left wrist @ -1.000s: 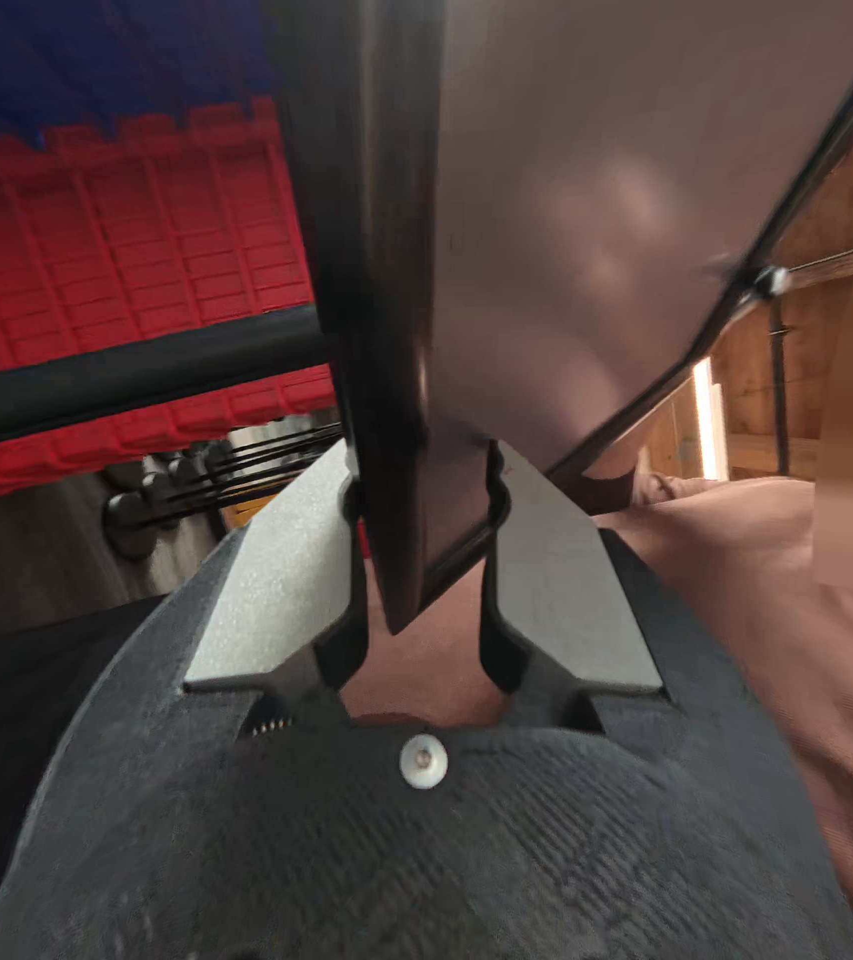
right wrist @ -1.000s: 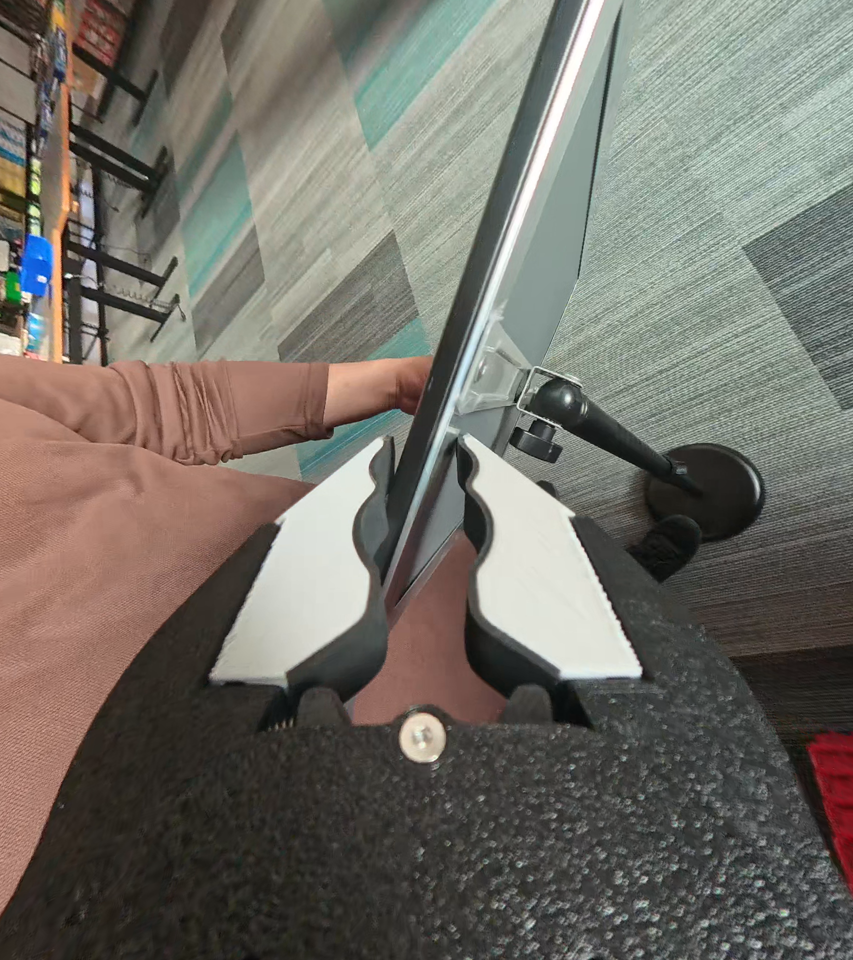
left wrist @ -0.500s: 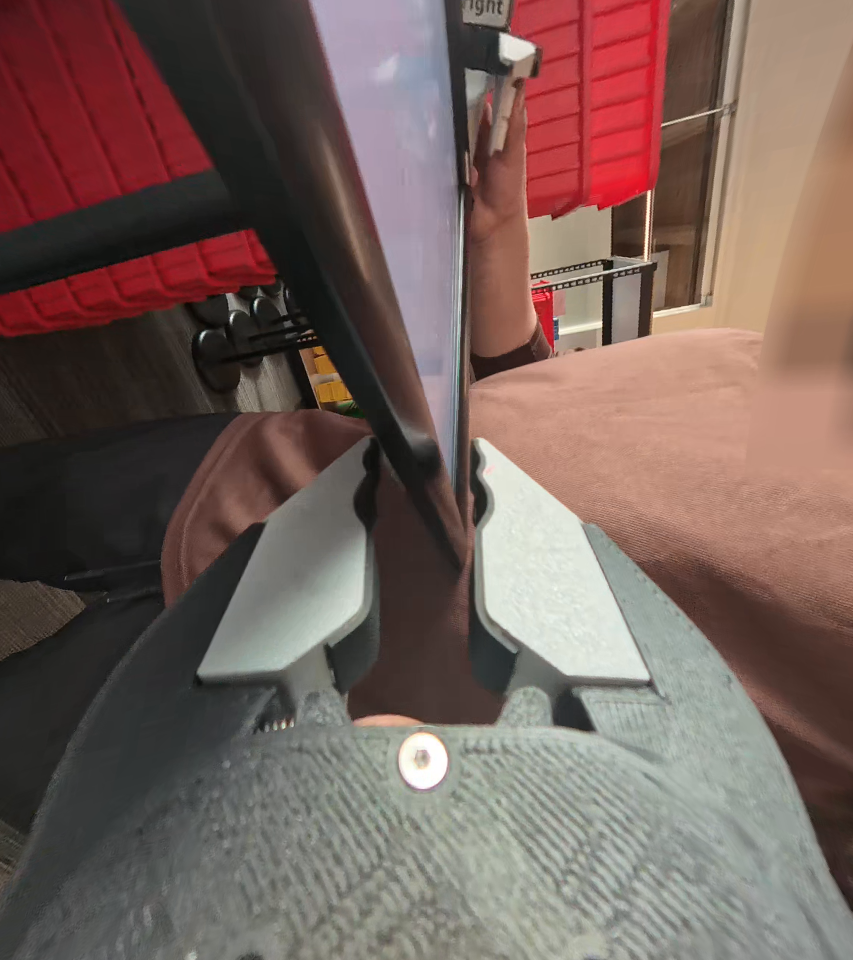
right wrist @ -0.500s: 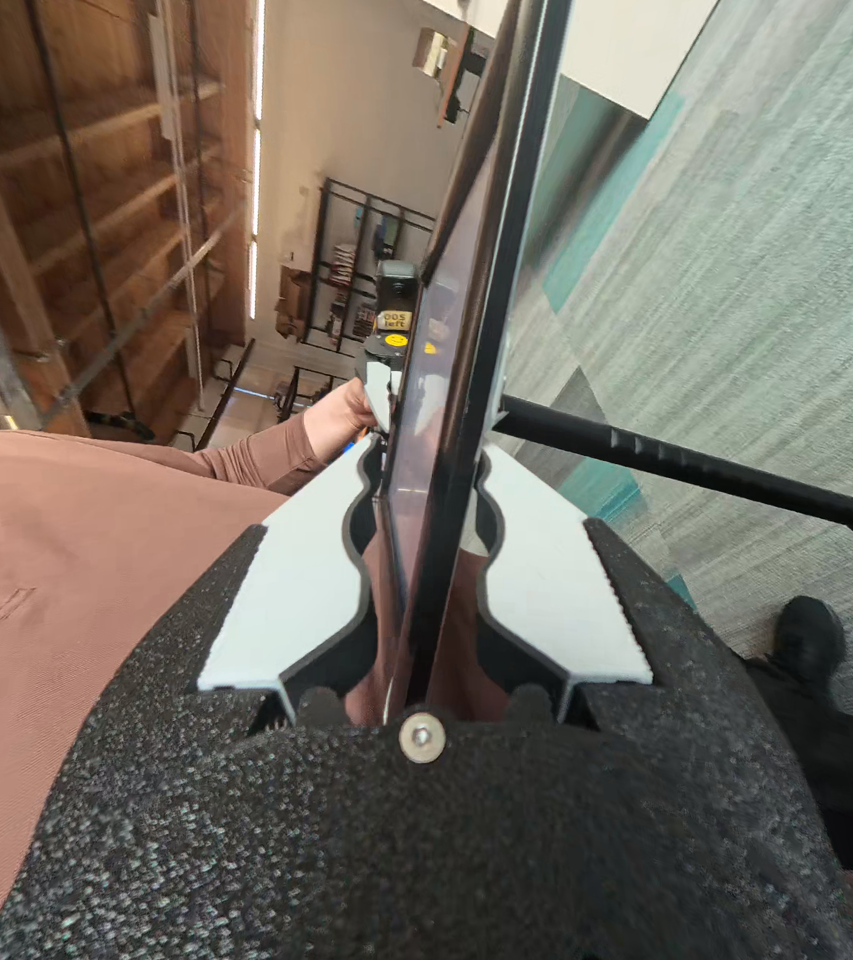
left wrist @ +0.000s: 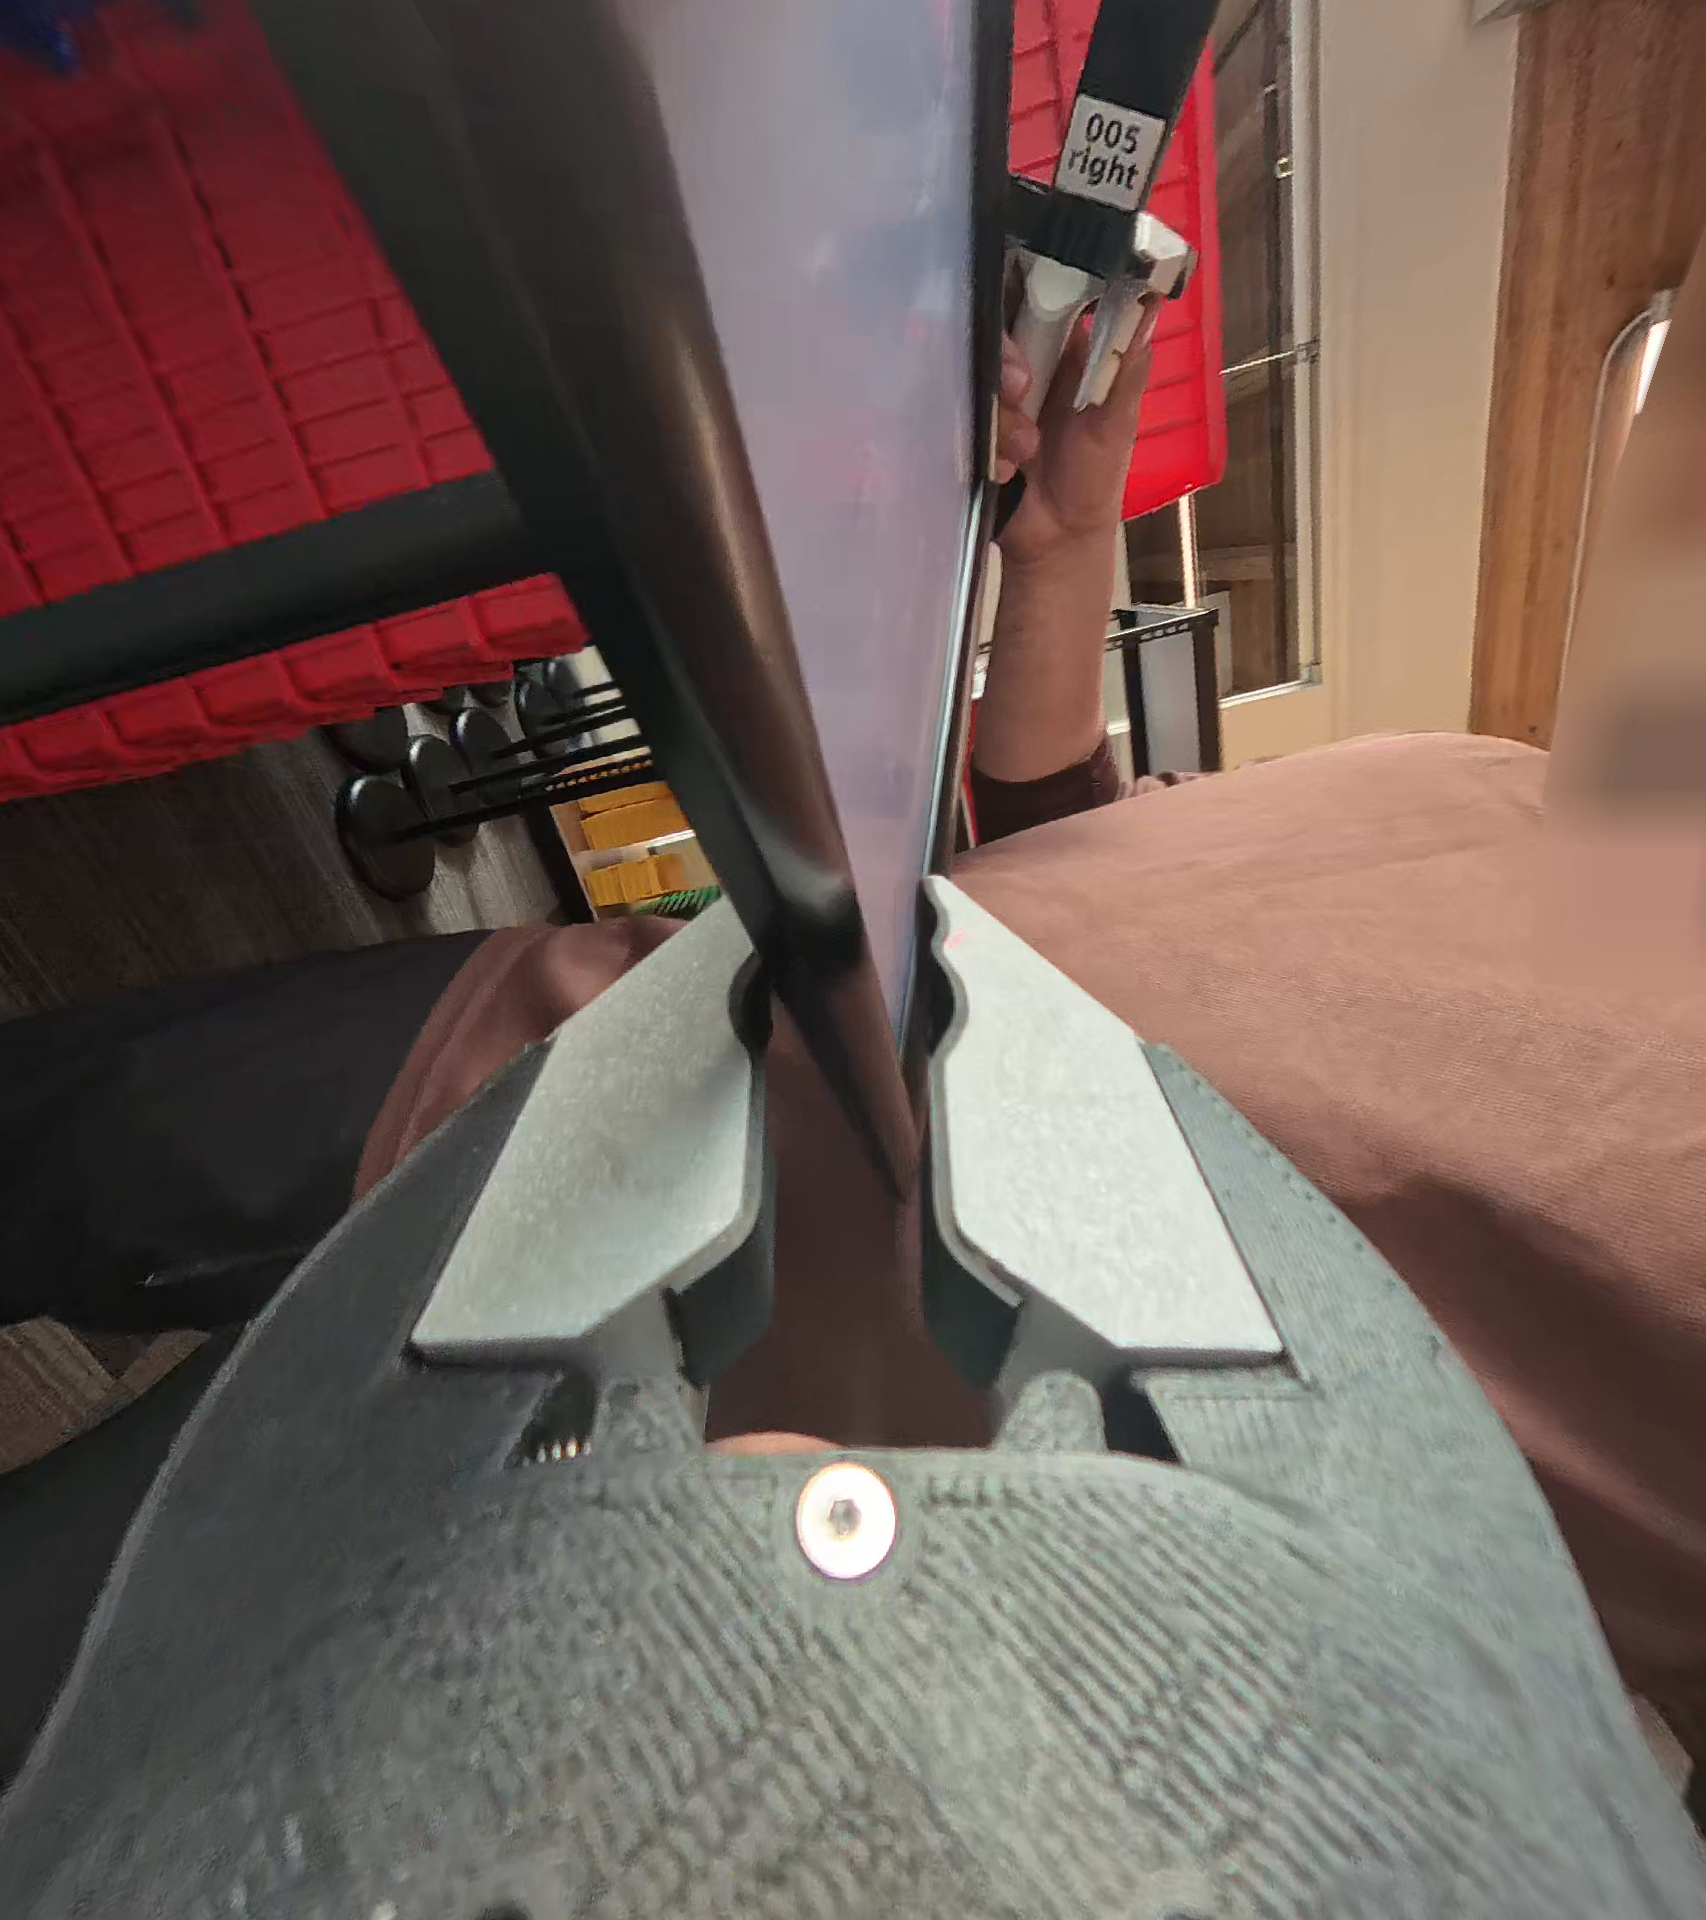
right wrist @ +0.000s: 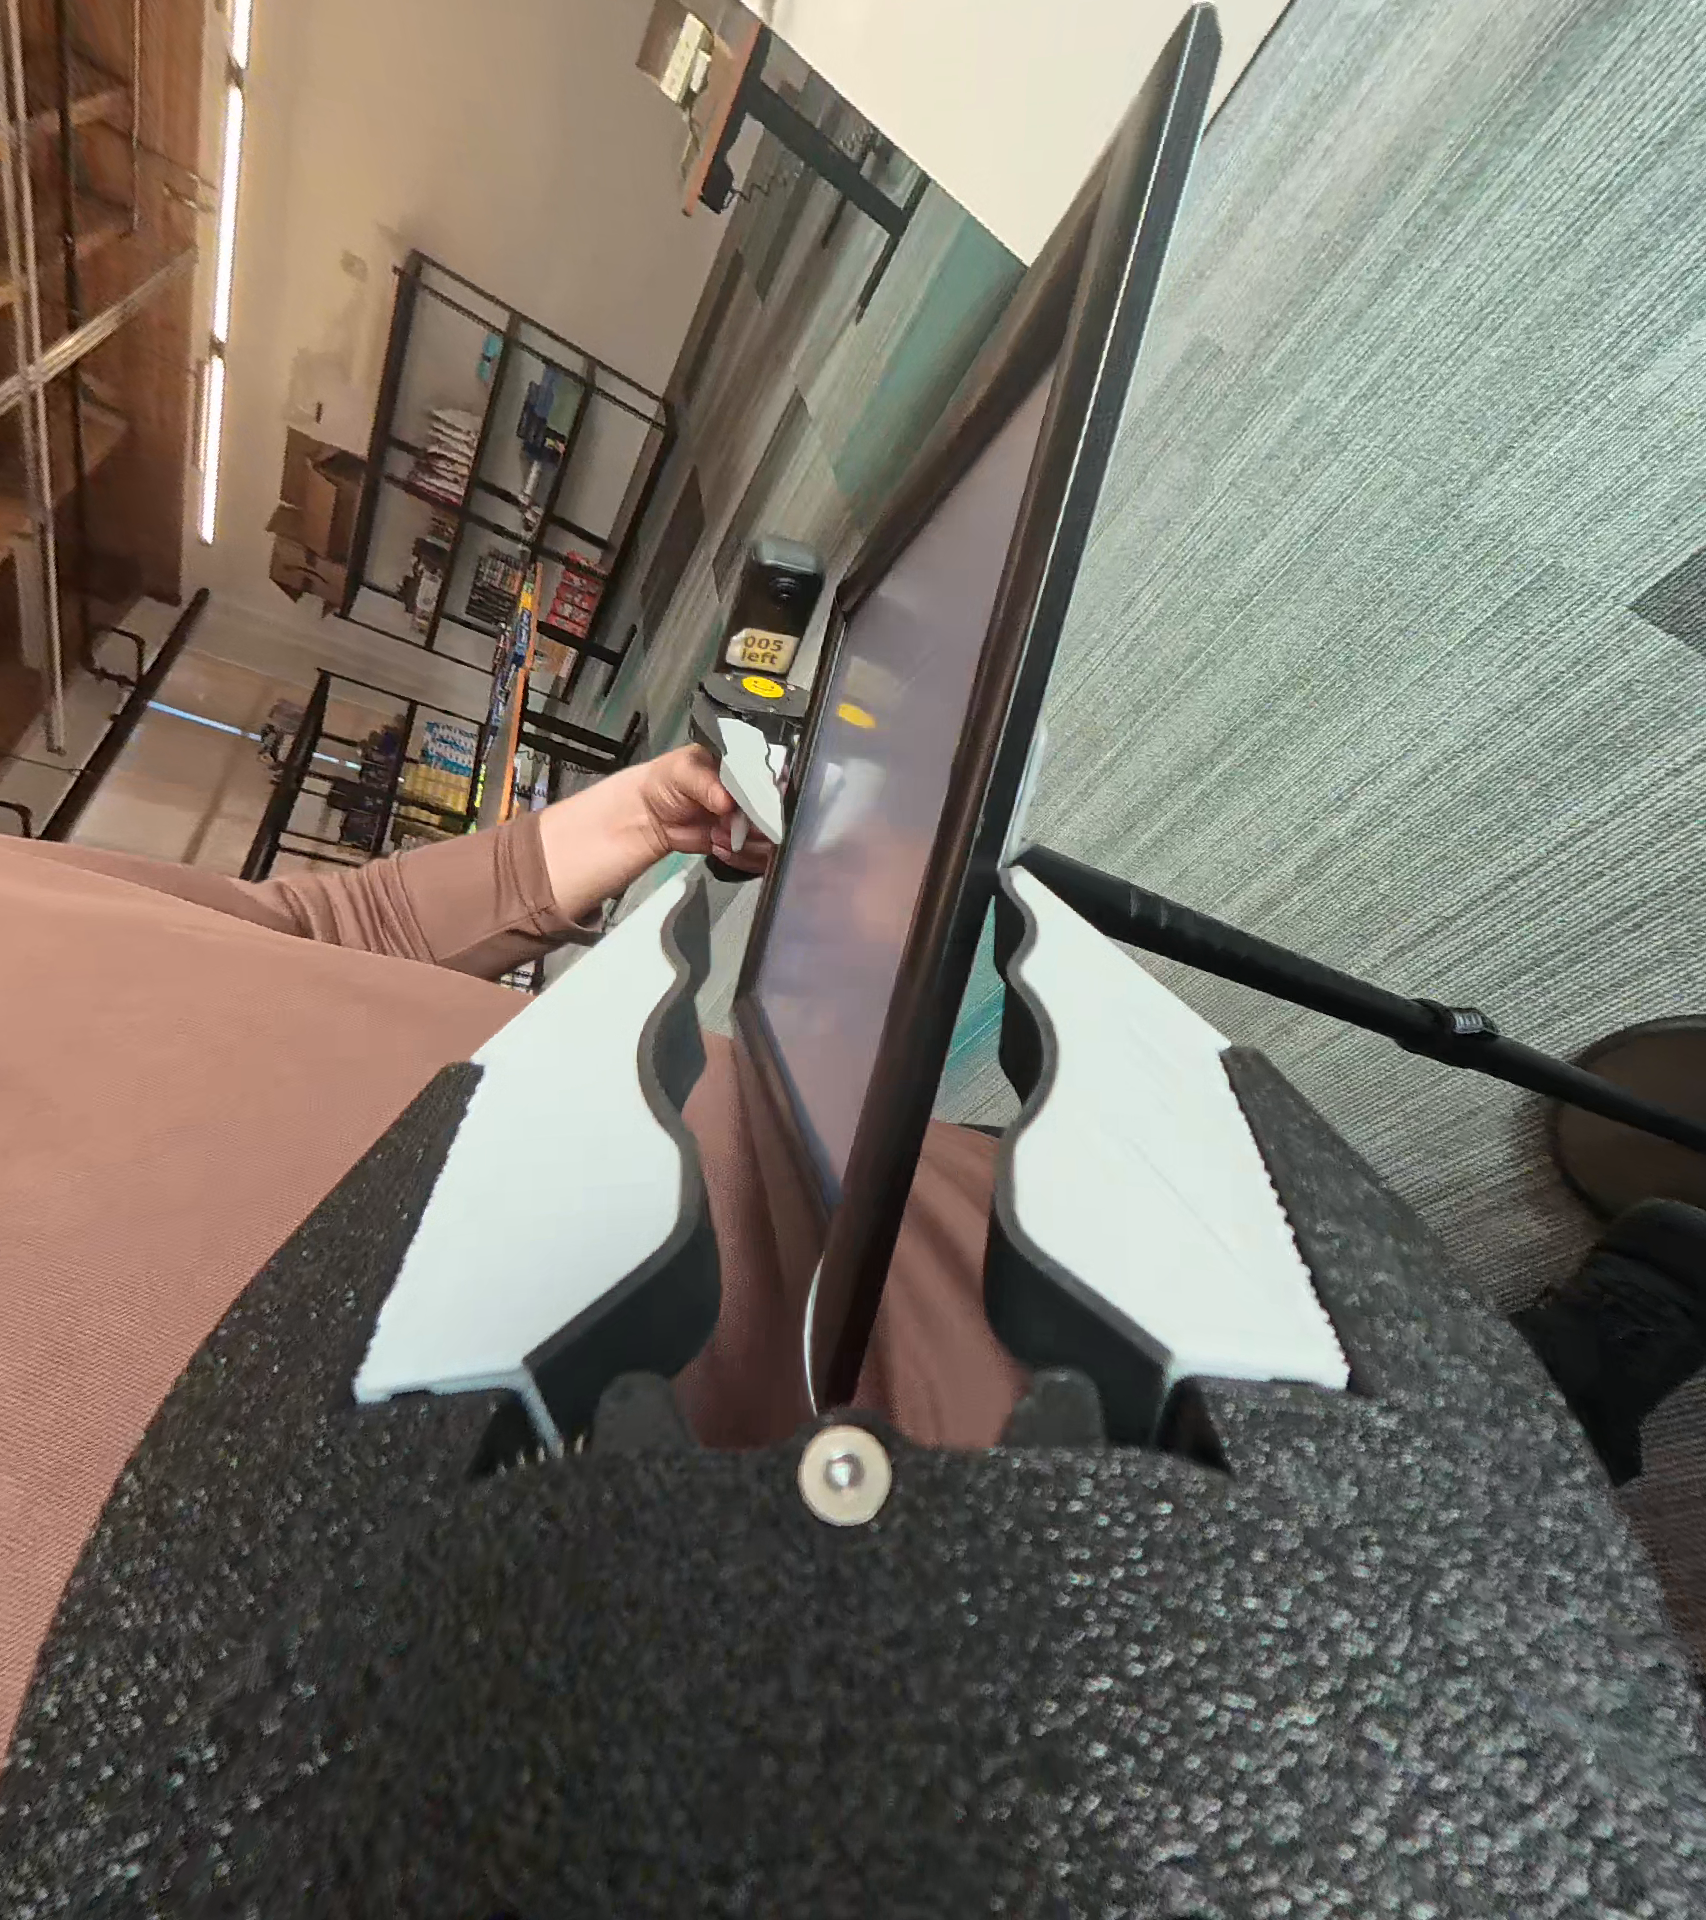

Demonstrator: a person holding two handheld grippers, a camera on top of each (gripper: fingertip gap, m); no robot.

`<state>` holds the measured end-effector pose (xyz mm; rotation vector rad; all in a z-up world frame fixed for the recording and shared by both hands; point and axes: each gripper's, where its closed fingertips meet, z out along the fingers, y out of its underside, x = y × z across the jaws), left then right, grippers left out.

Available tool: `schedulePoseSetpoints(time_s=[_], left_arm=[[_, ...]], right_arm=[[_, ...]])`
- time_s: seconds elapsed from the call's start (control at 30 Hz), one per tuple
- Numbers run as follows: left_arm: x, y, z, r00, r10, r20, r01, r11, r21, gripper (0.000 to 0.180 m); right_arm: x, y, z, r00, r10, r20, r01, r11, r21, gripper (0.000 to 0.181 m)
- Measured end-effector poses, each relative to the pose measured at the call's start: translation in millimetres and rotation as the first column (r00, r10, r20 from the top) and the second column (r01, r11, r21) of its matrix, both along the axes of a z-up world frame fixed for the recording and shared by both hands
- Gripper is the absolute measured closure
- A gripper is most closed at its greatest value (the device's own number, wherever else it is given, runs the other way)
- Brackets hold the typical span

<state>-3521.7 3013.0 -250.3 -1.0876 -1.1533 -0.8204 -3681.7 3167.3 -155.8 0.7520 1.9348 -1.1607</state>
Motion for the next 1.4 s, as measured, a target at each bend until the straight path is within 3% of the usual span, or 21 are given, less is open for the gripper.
schedulePoseSetpoints(time_s=[0.07,0.2,0.37,0.5,0.63,0.73,0.8,0.83,0.97,1.07,1.13,1.27,1.33,1.4], left_arm=[[0,0,3,0.999,0.022,-0.026,-0.021,0.999,0.032,0.152],[1,1,1,0.996,0.035,-0.076,-0.034,0.999,0.008,0.164],[-3,2,28,0.995,0.064,-0.079,-0.054,0.991,0.120,0.163],[-4,-2,9,0.997,0.075,-0.015,-0.074,0.996,0.049,0.166],[0,8,-27,0.987,0.063,0.146,-0.061,0.998,-0.021,0.162],[-4,23,-71,0.949,0.057,0.311,-0.024,0.994,-0.107,0.151],[-4,36,-110,0.915,0.037,0.403,0.052,0.977,-0.209,0.162],[-7,44,-119,0.907,0.007,0.422,0.088,0.974,-0.206,0.171],[-36,67,-111,0.923,-0.023,0.384,0.064,0.994,-0.093,0.180],[-25,67,-114,0.903,-0.074,0.423,0.148,0.979,-0.144,0.180],[-11,52,-113,0.899,-0.083,0.431,0.194,0.956,-0.220,0.171],[-14,-28,-107,0.923,0.008,0.384,0.189,0.861,-0.473,0.129],[-41,-70,-85,0.970,0.007,0.241,0.136,0.810,-0.571,0.122],[-79,-93,-48,0.997,-0.057,0.053,0.077,0.807,-0.586,0.111]], right_arm=[[1,0,-1,0.999,-0.027,-0.019,0.027,0.999,0.021,0.126],[1,3,0,0.992,-0.075,-0.098,0.083,0.993,0.079,0.126],[-30,43,40,0.911,-0.372,-0.176,0.349,0.925,-0.151,0.143],[-40,92,-11,0.783,-0.503,-0.366,0.503,0.858,-0.103,0.127],[-17,93,-68,0.753,-0.499,-0.429,0.477,0.863,-0.166,0.129],[7,77,-106,0.811,-0.482,-0.331,0.425,0.875,-0.232,0.128],[28,64,-124,0.876,-0.437,-0.203,0.376,0.883,-0.281,0.128],[39,58,-134,0.900,-0.407,-0.159,0.350,0.890,-0.293,0.129],[72,39,-154,0.962,-0.274,-0.007,0.258,0.913,-0.315,0.131],[86,20,-142,0.976,-0.187,0.110,0.214,0.908,-0.361,0.136],[87,4,-129,0.979,-0.153,0.133,0.192,0.914,-0.358,0.135],[78,-29,-94,0.986,-0.123,0.110,0.153,0.926,-0.345,0.126],[73,-45,-89,0.991,-0.133,0.031,0.136,0.949,-0.283,0.126],[70,-59,-84,0.989,-0.132,-0.059,0.116,0.967,-0.229,0.128]])
